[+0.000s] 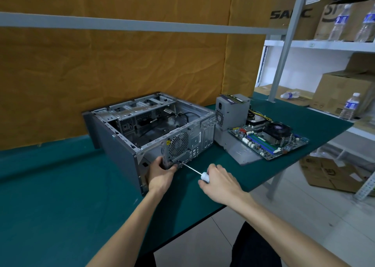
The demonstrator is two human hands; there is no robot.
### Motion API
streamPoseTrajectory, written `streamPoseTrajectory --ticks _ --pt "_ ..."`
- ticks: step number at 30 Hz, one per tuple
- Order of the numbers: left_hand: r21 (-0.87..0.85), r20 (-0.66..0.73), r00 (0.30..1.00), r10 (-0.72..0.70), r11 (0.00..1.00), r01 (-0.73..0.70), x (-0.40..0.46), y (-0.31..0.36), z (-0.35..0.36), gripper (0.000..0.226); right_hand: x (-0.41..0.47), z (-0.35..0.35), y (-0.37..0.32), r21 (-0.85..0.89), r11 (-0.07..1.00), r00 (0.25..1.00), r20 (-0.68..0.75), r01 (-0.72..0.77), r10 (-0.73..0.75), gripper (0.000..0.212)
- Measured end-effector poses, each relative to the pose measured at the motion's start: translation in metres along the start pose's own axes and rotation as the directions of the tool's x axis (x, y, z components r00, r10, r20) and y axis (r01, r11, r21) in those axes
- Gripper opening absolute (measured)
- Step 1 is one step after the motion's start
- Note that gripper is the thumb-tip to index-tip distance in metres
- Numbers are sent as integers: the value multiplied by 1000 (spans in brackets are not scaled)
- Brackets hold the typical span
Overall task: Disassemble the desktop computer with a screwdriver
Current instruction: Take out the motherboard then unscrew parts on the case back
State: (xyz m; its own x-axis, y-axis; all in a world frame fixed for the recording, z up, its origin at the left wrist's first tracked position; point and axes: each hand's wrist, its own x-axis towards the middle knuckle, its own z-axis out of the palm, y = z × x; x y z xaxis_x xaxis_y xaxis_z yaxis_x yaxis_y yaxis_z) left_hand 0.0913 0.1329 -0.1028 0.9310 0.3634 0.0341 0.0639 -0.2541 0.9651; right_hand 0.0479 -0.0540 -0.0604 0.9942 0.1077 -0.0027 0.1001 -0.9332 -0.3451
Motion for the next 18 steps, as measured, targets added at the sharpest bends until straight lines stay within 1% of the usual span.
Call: streamPoseTrajectory --ticks 2,3,4,6,8,11,14,16,18 --pt "2 8 1000 17 1000 -17 -1 -1 -1 20 1 1 2 21 1000 999 49 -9 8 32" --pt "1 15 1000 21 1000 -21 -1 -2 -2 21 1 2 2 2 1000 998 59 2 -2 35" --pt "-3 22 1000 23 1000 -23 -1 -2 -2 22 0 3 3 -36 999 999 44 23 -21 33" --pt "-23 38 999 25 999 -24 -1 -2 -3 21 0 5 4 -105 994 998 -38 39 -44 25" --pt "-41 60 998 28 999 -26 -1 -1 -4 22 0 6 3 -100 994 995 -88 39 -48 27" --pt "-48 65 997 47 998 -44 -1 0 -5 27 2 7 0 -42 999 999 -40 1 -3 27" --pt "-56 67 996 51 997 -47 -1 1 -5 27 5 10 3 -54 998 1000 -2 -11 11 24" --pt "-54 70 997 41 998 -38 -1 1 -5 27 4 10 7 -107 994 999 -44 13 -18 23" --pt "-41 66 997 32 999 -29 -1 -1 -5 25 3 6 12 -95 995 995 -101 12 -22 24"
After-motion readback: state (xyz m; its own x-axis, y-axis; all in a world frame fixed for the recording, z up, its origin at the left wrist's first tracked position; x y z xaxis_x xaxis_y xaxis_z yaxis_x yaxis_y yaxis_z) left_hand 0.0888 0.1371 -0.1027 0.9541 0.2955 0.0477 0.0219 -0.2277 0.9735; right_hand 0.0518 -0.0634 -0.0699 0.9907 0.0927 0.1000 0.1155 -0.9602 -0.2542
